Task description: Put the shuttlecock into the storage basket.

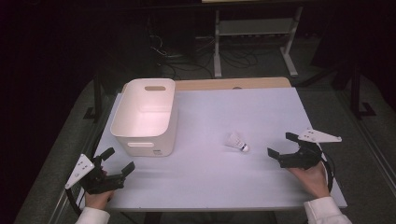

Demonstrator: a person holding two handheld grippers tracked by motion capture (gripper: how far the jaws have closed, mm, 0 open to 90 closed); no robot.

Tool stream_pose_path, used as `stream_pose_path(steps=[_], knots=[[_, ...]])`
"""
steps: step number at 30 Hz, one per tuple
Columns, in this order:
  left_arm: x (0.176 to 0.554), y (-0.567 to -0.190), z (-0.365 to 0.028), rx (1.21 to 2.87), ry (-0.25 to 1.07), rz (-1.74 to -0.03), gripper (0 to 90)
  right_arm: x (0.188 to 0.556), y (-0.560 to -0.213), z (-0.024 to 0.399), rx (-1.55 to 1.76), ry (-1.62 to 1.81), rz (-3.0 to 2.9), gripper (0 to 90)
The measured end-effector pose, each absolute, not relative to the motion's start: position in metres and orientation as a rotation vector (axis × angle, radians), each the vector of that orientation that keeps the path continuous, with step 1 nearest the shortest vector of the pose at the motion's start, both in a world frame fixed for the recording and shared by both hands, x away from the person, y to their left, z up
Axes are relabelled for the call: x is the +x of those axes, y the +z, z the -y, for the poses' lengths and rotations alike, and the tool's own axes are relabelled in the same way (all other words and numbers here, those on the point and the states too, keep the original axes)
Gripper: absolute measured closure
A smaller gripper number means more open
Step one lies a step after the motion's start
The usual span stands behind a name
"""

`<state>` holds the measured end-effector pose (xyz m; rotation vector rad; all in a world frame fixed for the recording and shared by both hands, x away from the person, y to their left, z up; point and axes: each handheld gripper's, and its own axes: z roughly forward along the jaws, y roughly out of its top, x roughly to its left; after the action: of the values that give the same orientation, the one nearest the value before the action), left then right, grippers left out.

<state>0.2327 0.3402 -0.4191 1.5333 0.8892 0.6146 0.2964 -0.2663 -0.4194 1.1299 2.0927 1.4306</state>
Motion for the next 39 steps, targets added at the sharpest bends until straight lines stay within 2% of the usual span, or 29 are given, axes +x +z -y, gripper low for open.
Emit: stream_pose_path(steps=[24, 39], knots=[[0.236, -0.419, -0.337, 1.534, 0.601, -0.883, 0.0, 0.294, -0.409, 0.258, 1.131, 1.322, -2.188, 0.0], [0.235, -0.418, -0.336, 1.519, 0.604, -0.885, 0.0, 0.308, -0.397, 0.243, 1.072, 1.279, -2.267, 0.0]])
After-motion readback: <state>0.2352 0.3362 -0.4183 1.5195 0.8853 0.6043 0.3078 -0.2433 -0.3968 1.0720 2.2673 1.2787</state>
